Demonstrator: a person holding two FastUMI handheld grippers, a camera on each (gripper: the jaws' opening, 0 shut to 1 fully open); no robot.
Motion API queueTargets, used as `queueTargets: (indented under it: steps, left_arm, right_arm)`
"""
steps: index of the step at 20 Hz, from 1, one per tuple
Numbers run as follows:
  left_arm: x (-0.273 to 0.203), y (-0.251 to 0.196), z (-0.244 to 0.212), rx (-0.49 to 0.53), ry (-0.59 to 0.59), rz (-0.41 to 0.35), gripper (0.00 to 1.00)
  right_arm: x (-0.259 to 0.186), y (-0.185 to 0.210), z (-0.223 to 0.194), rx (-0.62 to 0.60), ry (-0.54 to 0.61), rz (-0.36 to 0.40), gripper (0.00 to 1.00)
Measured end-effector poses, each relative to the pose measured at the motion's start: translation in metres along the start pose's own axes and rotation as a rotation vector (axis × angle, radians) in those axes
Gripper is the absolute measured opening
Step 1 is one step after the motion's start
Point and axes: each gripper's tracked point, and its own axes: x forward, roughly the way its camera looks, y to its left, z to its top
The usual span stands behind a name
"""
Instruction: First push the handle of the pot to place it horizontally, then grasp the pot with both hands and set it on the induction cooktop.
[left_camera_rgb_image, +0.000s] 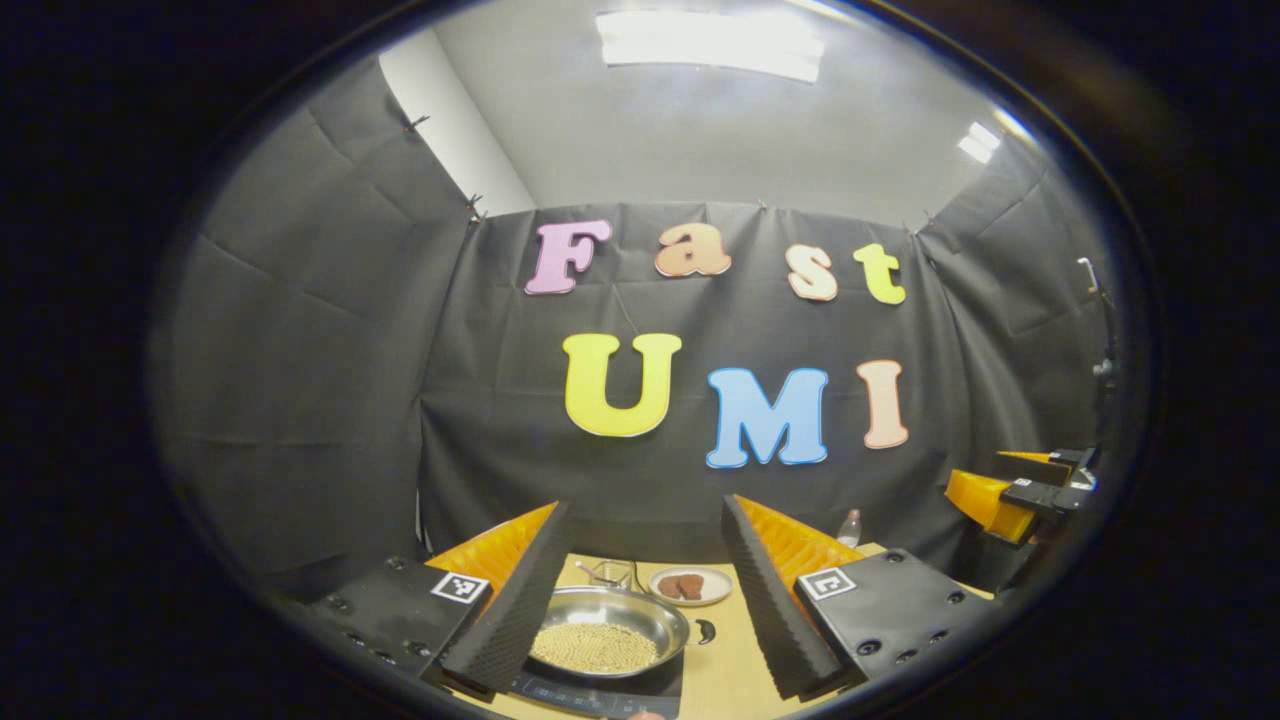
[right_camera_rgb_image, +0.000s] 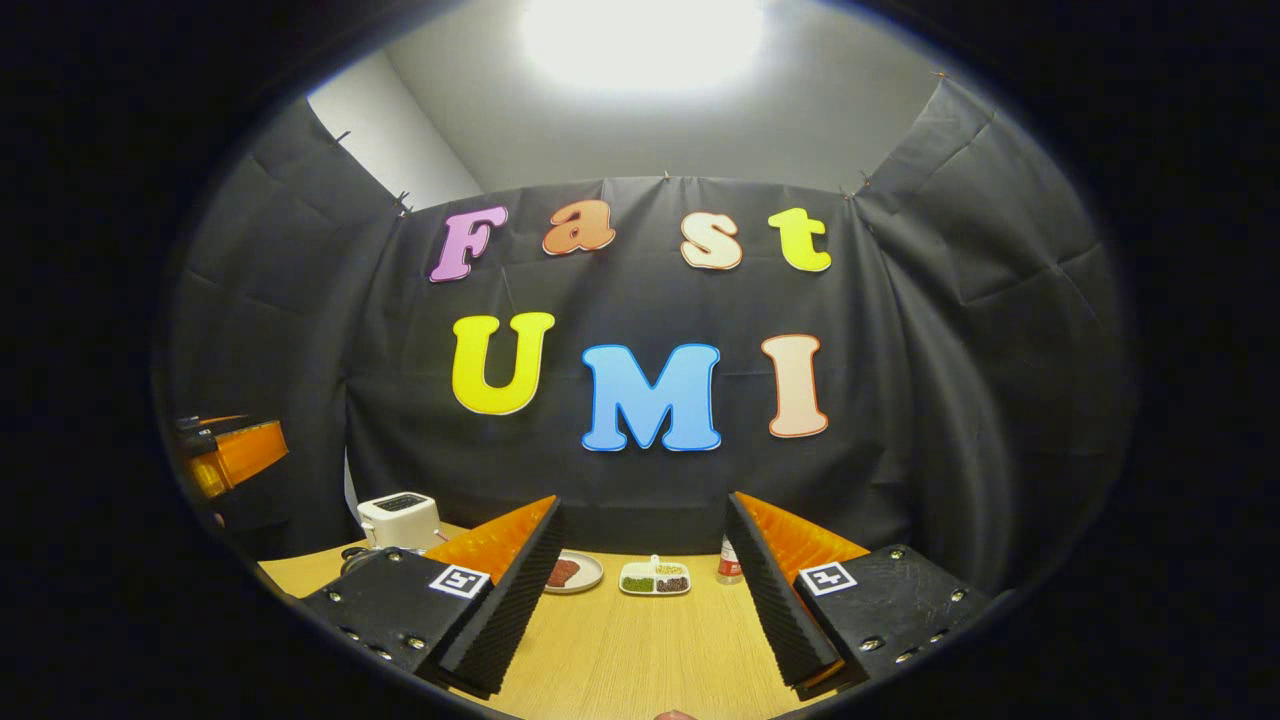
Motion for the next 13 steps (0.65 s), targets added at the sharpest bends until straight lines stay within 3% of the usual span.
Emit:
queueTargets:
  steps: [13]
  left_arm:
    - [-0.011, -0.012, 0.003, 0.01, -0.011, -0.044, 0.97]
  right_arm:
    - [-0.01, -0.007, 0.011, -0.003, -0.029, -0.034, 0.97]
